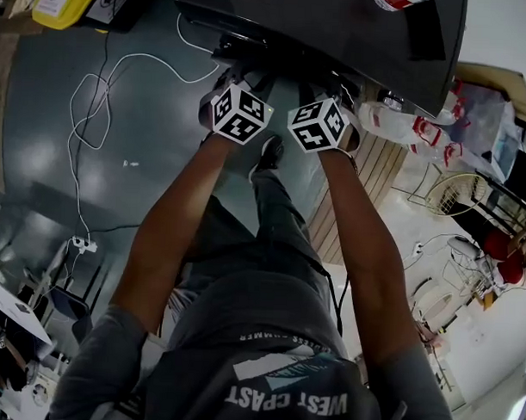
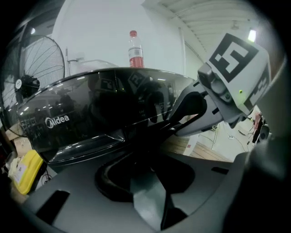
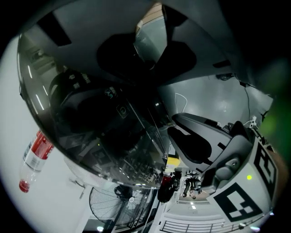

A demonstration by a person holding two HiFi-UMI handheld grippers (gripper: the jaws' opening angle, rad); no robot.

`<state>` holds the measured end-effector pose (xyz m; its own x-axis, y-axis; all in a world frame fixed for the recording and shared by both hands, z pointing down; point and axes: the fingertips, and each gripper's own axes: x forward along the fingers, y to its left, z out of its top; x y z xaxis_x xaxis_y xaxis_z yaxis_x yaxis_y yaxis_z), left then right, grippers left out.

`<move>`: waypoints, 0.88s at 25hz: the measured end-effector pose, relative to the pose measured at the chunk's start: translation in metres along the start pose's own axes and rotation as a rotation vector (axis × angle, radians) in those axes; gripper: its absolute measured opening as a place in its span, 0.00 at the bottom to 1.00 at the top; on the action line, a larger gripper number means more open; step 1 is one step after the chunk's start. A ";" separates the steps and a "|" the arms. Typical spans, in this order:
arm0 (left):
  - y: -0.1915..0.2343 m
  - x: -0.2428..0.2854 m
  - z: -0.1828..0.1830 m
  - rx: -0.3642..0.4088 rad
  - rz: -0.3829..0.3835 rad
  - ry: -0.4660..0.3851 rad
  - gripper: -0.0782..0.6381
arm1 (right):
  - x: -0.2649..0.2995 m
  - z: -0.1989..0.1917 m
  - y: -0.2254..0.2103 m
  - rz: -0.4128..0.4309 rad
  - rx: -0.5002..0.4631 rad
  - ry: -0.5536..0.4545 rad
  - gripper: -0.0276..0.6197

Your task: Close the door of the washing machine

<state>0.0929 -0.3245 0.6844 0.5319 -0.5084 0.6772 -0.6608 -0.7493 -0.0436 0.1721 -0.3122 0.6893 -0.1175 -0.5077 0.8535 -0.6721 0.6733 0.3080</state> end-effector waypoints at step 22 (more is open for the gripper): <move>0.057 -0.250 0.114 0.163 0.055 -0.299 0.25 | -0.263 0.118 -0.038 -0.136 0.218 -0.482 0.14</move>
<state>-0.0170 -0.2885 0.4286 0.6455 -0.6336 0.4265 -0.6122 -0.7631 -0.2072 0.1425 -0.2677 0.4039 -0.3066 -0.8057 0.5068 -0.8346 0.4836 0.2639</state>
